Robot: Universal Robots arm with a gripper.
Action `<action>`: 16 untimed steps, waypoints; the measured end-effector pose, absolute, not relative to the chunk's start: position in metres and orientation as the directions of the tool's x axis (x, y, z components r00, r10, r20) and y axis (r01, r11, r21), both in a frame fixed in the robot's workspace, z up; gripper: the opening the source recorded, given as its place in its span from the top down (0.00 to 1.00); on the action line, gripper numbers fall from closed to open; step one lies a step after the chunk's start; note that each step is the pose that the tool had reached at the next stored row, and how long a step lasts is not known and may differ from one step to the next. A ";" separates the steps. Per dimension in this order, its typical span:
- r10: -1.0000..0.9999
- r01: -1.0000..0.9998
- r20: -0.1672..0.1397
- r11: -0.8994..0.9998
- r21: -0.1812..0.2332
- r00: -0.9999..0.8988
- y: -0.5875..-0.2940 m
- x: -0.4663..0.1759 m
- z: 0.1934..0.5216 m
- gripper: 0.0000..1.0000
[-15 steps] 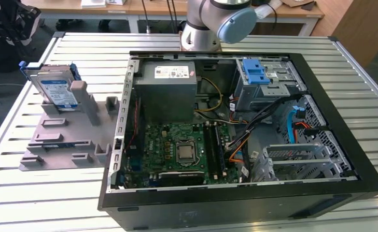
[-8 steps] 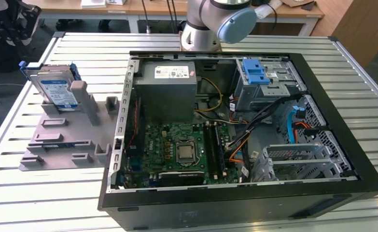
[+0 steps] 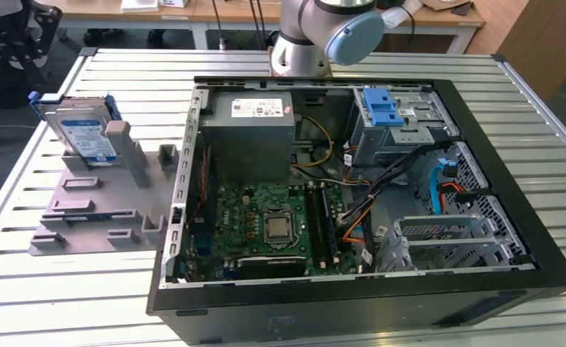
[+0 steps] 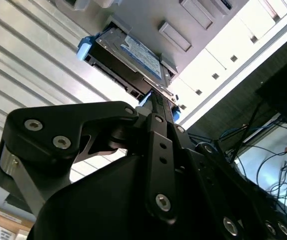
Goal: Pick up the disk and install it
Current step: 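Pick up the disk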
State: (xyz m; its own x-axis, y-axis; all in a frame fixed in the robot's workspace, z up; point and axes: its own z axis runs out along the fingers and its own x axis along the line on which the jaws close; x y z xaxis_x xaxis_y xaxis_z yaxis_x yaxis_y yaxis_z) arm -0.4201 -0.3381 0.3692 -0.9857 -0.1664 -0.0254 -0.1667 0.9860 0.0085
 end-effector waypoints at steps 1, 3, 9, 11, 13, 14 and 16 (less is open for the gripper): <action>-0.180 -0.180 -0.025 0.984 0.008 -0.983 -0.338 -0.420 0.369 0.89; -0.207 -0.207 -0.025 0.978 0.009 -0.978 -0.338 -0.420 0.369 0.89; -0.284 -0.285 -0.025 0.959 0.009 -0.958 -0.338 -0.421 0.369 0.89; -0.310 -0.311 -0.025 0.950 0.008 -0.950 -0.338 -0.421 0.369 0.89; -0.335 -0.336 -0.025 0.942 0.009 -0.942 -0.338 -0.422 0.369 0.89; -0.348 -0.349 -0.025 0.937 0.008 -0.937 -0.338 -0.422 0.369 0.89; -0.374 -0.375 -0.025 0.927 0.008 -0.927 -0.338 -0.422 0.368 0.89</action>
State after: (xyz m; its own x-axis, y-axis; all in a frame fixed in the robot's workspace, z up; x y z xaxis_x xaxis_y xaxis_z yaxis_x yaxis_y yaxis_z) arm -0.4221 -0.3382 0.3685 -0.9269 -0.3744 -0.0255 -0.3747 0.9271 0.0085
